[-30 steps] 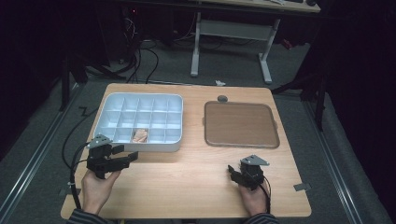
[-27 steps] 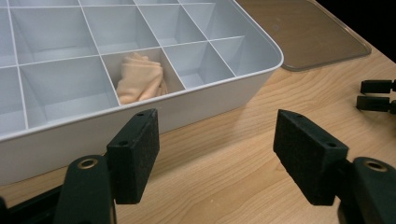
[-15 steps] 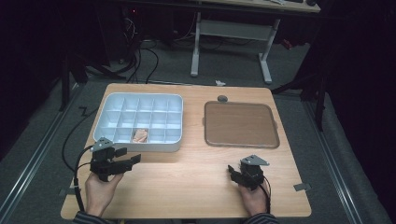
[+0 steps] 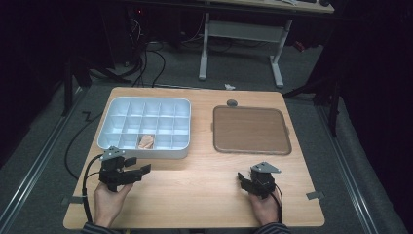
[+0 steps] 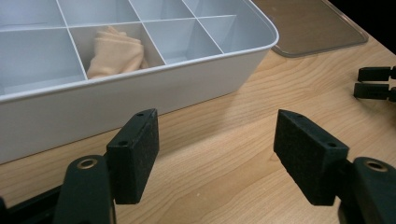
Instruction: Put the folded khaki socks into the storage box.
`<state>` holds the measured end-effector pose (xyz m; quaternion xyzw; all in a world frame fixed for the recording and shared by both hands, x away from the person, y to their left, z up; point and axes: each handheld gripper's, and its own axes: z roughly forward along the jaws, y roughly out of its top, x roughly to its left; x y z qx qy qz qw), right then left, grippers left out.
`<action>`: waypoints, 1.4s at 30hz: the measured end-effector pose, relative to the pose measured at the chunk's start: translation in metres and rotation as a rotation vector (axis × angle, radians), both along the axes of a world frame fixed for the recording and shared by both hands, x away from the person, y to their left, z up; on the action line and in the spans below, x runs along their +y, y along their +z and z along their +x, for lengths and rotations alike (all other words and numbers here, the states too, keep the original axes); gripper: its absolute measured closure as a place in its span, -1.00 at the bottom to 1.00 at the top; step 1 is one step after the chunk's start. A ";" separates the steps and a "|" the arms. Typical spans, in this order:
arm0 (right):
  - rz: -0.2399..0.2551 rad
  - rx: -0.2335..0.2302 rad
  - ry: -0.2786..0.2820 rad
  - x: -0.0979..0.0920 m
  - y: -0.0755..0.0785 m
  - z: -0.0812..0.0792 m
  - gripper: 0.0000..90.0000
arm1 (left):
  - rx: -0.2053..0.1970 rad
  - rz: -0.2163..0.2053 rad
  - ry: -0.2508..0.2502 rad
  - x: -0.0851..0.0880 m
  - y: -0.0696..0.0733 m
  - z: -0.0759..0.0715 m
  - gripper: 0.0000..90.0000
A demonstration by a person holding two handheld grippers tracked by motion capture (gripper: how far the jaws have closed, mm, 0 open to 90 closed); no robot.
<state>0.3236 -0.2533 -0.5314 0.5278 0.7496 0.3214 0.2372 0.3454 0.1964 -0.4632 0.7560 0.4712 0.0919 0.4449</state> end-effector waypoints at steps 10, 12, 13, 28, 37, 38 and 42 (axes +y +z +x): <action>0.000 0.000 0.000 0.000 0.000 0.000 -0.08 | 0.018 0.010 -0.006 -0.004 -0.008 0.000 -0.29; 0.000 0.000 0.000 0.000 0.000 0.000 -0.08 | 0.023 0.012 -0.007 -0.004 -0.010 0.000 -0.29; -0.001 0.000 0.000 0.000 0.000 0.000 -0.08 | 0.025 0.011 -0.006 -0.005 -0.011 0.000 -0.29; 0.000 0.000 0.001 0.000 0.000 0.000 -0.08 | 0.060 0.002 -0.013 -0.011 -0.022 0.005 -0.29; -0.001 0.000 0.000 0.000 0.000 0.000 -0.08 | 0.088 0.009 -0.009 -0.013 -0.030 0.007 -0.28; 0.000 0.000 0.000 0.000 0.000 0.000 -0.08 | 0.091 0.006 -0.009 -0.014 -0.031 0.008 -0.28; 0.000 0.000 0.000 0.000 0.000 0.000 -0.08 | 0.097 0.012 -0.008 -0.015 -0.035 0.009 -0.28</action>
